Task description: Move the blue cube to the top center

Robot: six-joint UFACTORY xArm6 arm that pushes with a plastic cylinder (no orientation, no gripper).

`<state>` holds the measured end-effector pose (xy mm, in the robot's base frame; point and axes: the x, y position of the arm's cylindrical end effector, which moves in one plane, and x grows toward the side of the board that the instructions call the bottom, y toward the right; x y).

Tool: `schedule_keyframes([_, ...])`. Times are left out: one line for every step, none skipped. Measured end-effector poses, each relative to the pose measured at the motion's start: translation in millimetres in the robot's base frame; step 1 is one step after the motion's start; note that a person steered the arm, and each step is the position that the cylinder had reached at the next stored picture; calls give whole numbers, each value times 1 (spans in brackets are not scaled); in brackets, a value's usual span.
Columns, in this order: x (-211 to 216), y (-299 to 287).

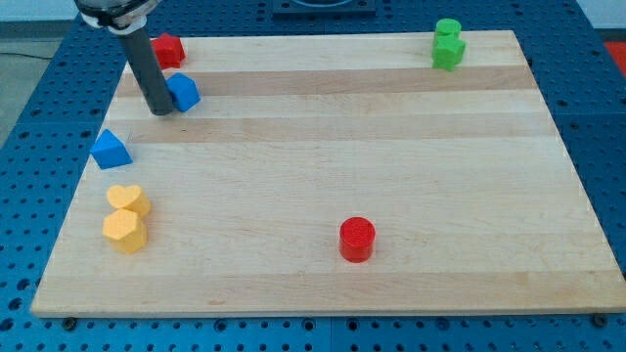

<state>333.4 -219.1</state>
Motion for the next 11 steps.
schedule_keyframes([-43, 5])
schedule_keyframes([-85, 38])
schedule_keyframes([-114, 119])
schedule_keyframes([-96, 87])
schedule_keyframes([-96, -8])
schedule_keyframes([-62, 18])
schedule_keyframes([-45, 55])
schedule_keyframes([-58, 85])
schedule_keyframes([-65, 98])
schedule_keyframes([-58, 135])
schedule_keyframes([-51, 160])
